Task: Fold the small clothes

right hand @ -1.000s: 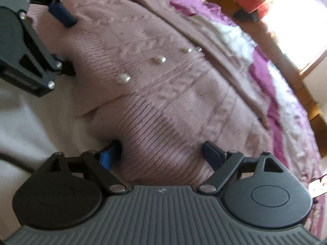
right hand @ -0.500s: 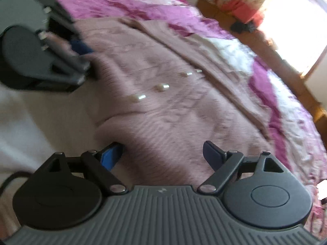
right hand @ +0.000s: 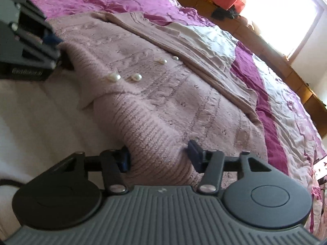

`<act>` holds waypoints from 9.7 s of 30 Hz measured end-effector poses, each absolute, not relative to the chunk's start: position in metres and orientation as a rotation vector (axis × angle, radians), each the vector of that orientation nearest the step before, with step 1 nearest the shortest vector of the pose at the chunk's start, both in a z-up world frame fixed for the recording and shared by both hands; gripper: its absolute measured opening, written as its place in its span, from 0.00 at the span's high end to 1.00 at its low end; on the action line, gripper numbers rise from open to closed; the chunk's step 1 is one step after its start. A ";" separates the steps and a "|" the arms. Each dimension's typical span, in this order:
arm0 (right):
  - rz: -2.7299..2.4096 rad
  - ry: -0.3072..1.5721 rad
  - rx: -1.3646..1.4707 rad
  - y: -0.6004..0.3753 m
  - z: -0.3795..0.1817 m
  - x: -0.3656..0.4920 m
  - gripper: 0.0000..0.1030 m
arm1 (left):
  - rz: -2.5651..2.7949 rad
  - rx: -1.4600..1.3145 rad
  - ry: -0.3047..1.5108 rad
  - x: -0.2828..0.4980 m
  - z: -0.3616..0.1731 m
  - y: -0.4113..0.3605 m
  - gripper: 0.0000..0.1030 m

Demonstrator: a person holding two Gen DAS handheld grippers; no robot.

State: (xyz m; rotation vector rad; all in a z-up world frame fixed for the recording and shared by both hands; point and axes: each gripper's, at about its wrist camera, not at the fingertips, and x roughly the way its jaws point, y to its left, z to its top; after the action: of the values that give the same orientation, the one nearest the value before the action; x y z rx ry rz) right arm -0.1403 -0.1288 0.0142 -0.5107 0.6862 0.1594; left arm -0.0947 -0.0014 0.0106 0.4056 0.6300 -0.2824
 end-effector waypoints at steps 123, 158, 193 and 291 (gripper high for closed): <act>0.088 0.602 0.105 -0.227 0.056 0.054 0.44 | -0.206 0.310 0.612 0.104 0.072 0.022 0.62; 0.136 0.491 -0.067 -0.213 0.069 0.097 0.93 | -0.248 0.376 0.509 0.147 0.065 0.015 0.92; -0.049 0.730 0.461 -0.376 0.039 0.157 0.67 | -0.065 0.127 0.732 0.216 0.054 0.112 0.69; -0.075 0.664 0.431 -0.335 0.036 0.106 0.45 | -0.128 0.059 0.814 0.130 0.058 0.086 0.67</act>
State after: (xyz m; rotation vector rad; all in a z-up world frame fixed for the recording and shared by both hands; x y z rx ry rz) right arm 0.1056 -0.3354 0.0364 0.4315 0.6637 -0.0753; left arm 0.1300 0.0862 0.0576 0.0592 0.8143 -0.1277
